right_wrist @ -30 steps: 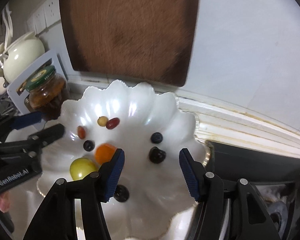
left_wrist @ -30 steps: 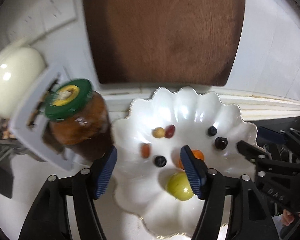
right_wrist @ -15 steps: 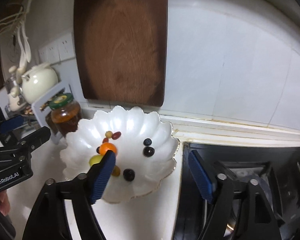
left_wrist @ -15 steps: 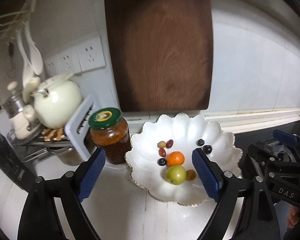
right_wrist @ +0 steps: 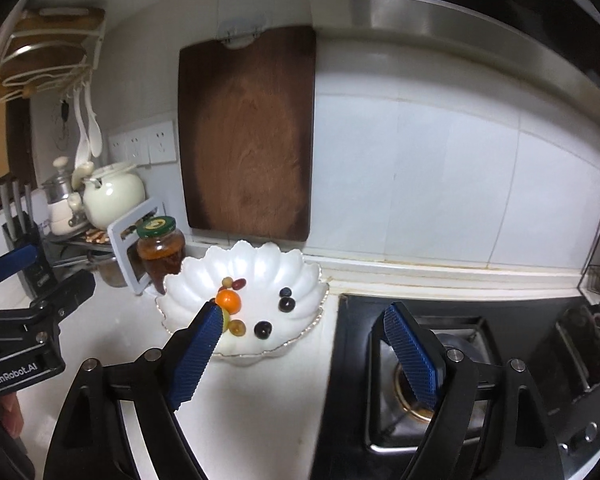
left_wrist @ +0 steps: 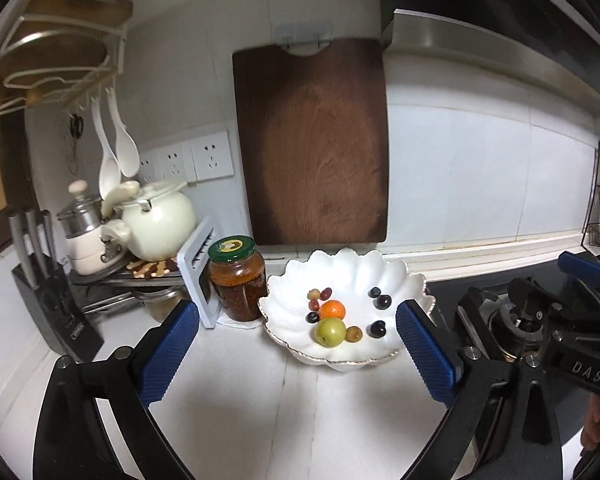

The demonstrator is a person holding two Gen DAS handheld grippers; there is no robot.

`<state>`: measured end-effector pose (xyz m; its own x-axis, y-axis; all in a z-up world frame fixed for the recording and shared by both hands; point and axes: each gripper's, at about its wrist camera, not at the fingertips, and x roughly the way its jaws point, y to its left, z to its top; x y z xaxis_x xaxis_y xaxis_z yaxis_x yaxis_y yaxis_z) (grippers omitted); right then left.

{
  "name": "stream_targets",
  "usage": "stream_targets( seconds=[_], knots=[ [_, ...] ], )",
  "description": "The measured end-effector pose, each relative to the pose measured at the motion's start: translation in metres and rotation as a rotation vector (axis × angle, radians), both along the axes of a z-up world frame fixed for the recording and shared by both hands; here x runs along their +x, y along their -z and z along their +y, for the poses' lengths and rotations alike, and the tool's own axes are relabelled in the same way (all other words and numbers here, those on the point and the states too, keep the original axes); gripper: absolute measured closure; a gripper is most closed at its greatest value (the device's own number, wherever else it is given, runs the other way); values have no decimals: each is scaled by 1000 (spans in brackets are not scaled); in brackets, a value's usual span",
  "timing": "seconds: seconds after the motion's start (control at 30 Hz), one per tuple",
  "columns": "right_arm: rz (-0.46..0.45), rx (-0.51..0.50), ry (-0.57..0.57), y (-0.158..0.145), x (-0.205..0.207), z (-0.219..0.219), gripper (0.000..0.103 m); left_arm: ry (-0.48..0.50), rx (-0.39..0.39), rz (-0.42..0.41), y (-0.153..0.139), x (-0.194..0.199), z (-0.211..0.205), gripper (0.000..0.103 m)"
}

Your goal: Organize fruits

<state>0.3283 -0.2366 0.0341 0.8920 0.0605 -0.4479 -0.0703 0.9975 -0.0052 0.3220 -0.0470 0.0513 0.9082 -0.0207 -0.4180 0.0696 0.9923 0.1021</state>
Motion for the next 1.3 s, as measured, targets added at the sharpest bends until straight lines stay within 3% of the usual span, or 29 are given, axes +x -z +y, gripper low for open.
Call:
stream_targets(
  seconds=[0.83,1.3],
  knots=[
    [-104,0,-5,-16,-160,-8,14,23,-53,-85,-18,-160,7,0],
    [-128,3,-8,-16,-222,-8,14,41,-62,-82,-14,-216,10,0]
  ],
)
